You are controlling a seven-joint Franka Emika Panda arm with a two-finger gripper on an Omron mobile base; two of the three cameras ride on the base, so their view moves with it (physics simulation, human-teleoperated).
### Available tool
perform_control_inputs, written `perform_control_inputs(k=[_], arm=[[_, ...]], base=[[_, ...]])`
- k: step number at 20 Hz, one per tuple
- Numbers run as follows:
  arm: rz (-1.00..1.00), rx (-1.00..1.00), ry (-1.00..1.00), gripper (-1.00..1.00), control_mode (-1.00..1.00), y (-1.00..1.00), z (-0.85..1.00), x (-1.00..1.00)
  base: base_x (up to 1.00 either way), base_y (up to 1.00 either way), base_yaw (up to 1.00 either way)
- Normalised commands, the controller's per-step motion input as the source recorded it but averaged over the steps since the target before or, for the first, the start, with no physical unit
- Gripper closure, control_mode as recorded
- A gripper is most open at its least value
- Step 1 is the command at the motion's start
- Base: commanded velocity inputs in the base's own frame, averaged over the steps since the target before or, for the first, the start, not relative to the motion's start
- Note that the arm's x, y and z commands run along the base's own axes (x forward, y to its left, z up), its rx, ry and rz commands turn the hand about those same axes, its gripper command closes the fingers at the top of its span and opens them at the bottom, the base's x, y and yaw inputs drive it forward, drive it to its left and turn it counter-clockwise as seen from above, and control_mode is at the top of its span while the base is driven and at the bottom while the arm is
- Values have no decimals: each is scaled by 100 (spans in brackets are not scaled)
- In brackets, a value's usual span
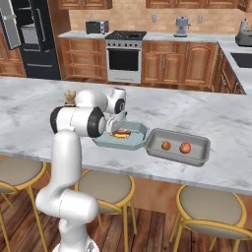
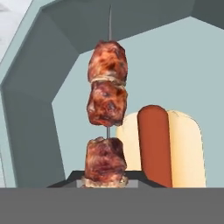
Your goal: Place the cold items (apple and peach) from the fridge in one tupperware on the dining counter. Place the warm items (kebab skewer and hot dog) in the stove area in another tupperware.
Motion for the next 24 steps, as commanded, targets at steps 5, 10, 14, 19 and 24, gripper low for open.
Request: perform_control_inputs(k=[5, 10, 14, 19, 24], arm=[[0, 0, -5, -100, -100, -2, -6, -15], [0, 0, -8, -100, -100, -5, -3, -22], [0, 0, -6, -100, -100, -5, 3, -16], [0, 0, -14, -100, -100, -7, 37, -34], [0, 2, -13, -100, -100, -16, 68, -47]], base=[[0, 0, 0], [0, 0, 0], [0, 0, 0], [0, 0, 0], [0, 0, 0]])
